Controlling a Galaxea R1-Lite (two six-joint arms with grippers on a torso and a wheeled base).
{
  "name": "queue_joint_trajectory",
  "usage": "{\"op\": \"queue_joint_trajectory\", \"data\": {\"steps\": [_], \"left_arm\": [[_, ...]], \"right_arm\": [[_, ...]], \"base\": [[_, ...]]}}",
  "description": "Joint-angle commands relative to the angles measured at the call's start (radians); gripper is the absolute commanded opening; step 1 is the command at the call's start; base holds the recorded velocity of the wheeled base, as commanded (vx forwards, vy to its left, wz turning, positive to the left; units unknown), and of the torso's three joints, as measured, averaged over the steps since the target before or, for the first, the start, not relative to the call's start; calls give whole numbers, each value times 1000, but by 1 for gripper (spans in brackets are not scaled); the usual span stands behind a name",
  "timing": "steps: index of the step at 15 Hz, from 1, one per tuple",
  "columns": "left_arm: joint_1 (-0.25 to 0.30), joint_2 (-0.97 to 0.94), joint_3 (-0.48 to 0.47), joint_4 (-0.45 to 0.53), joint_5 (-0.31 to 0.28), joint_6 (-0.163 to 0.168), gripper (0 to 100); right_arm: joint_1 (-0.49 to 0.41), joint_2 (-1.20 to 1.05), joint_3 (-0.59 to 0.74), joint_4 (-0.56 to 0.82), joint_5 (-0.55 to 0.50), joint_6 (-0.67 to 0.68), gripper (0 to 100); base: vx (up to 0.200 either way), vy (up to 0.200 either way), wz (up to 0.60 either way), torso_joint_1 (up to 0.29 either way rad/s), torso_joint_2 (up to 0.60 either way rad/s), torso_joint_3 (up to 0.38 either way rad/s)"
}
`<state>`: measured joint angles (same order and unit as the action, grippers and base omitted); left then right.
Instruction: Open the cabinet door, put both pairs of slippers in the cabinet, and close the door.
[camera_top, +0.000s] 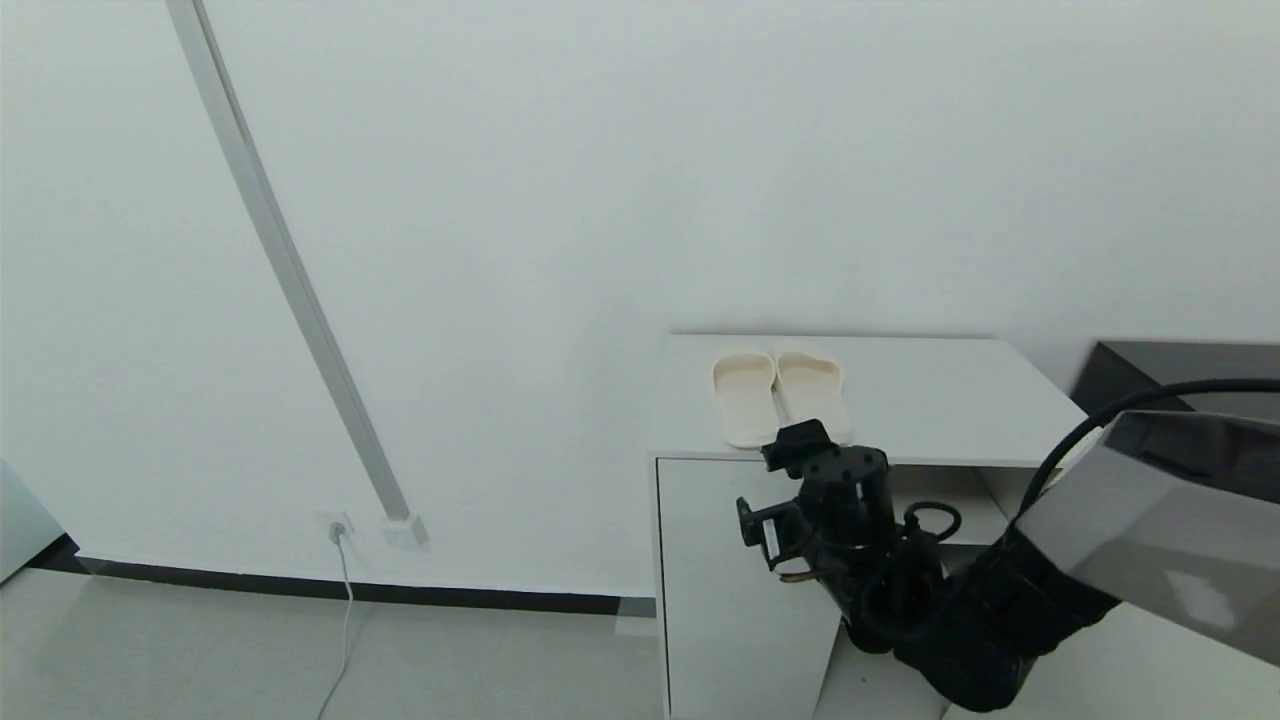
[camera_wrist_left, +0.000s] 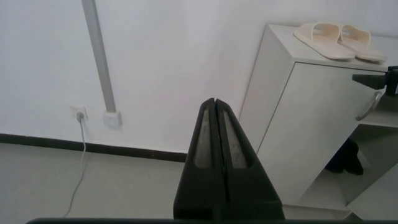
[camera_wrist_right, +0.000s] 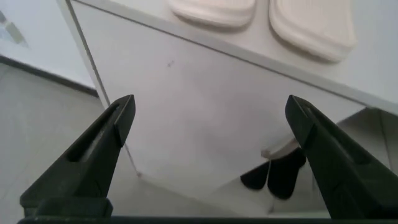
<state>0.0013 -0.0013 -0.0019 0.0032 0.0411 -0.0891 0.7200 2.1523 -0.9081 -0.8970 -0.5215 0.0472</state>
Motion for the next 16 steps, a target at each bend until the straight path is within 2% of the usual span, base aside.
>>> {"op": "queue_joint_trajectory", "data": {"steps": [1, 2, 3, 7, 11, 16], "left_arm": [[0, 1, 0, 0, 0, 3, 0], [0, 1, -1, 0, 0, 5, 0], [0, 1, 0, 0, 0, 3, 0], [0, 1, -1, 0, -1, 3, 0], [0, 1, -1, 0, -3, 0, 0], [0, 1, -1, 0, -3, 0, 0]], "right_arm": [[1, -152, -156, 228, -41, 117, 100], [3, -167, -203, 322, -72, 164, 100], [3, -169, -227, 359, -91, 195, 100], [-5, -137, -226, 357, -97, 204, 100], [-16, -132, -224, 349, -97, 204, 100], [-37, -48, -198, 237, -89, 197, 100]], "base": [[0, 0, 0, 0, 0, 0], [0, 0, 0, 0, 0, 0], [0, 0, 0, 0, 0, 0], [0, 0, 0, 0, 0, 0], [200, 0, 0, -4, -2, 6], [200, 0, 0, 12, 3, 2]]}}
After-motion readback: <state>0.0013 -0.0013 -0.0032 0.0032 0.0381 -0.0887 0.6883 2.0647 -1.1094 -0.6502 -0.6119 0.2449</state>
